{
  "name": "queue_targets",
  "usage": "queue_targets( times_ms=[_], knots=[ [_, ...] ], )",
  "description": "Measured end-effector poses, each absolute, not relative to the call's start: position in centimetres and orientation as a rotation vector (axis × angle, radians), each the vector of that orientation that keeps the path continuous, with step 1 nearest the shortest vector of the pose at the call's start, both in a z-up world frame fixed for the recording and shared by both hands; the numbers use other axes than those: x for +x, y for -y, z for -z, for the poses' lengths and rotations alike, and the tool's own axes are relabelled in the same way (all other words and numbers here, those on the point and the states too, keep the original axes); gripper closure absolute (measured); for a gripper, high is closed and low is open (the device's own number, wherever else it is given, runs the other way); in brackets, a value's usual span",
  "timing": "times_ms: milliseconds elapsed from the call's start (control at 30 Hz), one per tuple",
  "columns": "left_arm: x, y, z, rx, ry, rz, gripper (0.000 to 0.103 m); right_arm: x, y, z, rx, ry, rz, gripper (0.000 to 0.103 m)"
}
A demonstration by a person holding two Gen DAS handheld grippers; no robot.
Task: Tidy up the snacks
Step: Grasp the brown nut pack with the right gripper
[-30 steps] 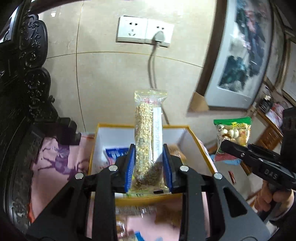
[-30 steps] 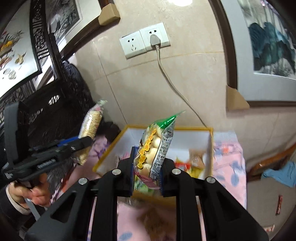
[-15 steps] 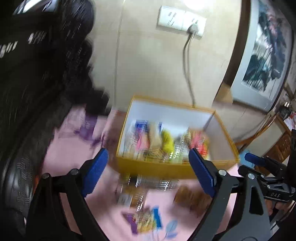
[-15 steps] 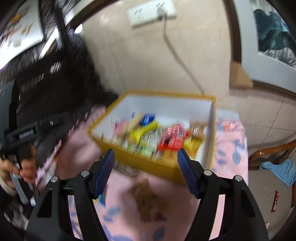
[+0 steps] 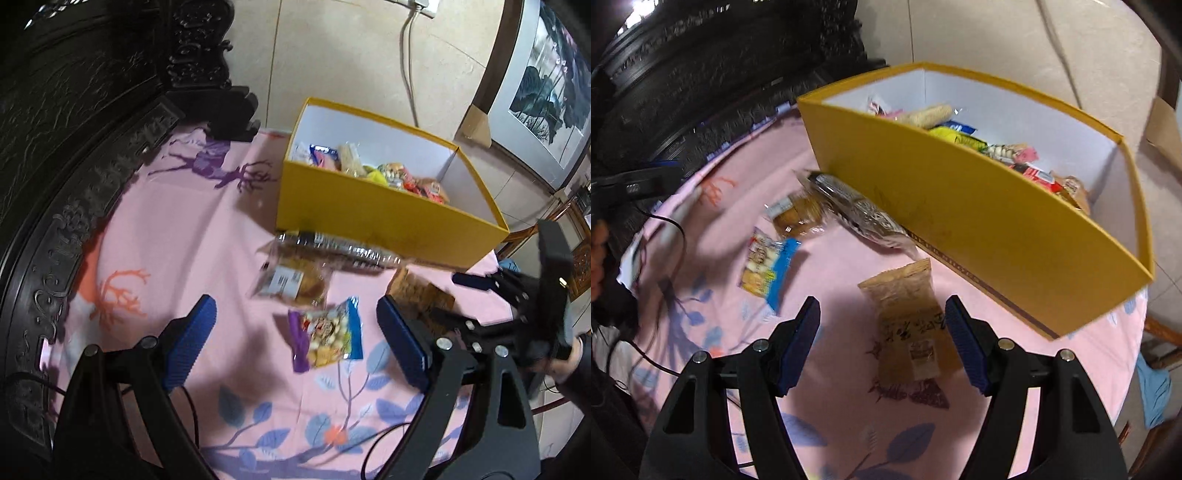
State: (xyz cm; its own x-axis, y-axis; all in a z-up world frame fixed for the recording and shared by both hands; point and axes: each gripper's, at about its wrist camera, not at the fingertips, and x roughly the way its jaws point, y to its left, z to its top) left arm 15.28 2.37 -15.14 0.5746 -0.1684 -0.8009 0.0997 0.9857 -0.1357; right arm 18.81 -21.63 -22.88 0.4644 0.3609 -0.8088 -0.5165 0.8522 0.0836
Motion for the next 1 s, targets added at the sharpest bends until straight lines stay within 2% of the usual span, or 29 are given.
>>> queue_targets(
  times_ms=[333, 367, 400, 433, 533, 1000],
  knots=[
    [14.2, -3.3, 16.5, -0.078, -0.996, 0.138, 0.013, 21.0, 20.8, 26.2, -0.258, -1.032, -0.546, 0.034],
    [14.2, -3.2, 16.6, -0.076, -0.998, 0.139, 0.013, 20.7, 20.7, 26.5, -0.279, -1.035, -0.535, 0.036],
    [14.3, -3.1, 16.7, -0.077, -0.999, 0.141, 0.013, 20.5, 20.6, 26.8, -0.300, -1.041, -0.524, 0.049],
    [14.4, -2.9, 16.7, -0.079, -0.999, 0.145, 0.013, 20.3, 20.6, 26.9, -0.297, -1.049, -0.526, 0.055],
    [14.5, -2.5, 17.0, -0.075, -1.002, 0.156, 0.013, 19.3, 21.3, 26.6, -0.266, -1.041, -0.482, 0.062],
    [14.5, -0.7, 17.7, -0.047, -1.024, 0.177, 0.013, 12.1, 24.1, 25.5, -0.061, -1.058, -0.364, 0.063]
  ],
)
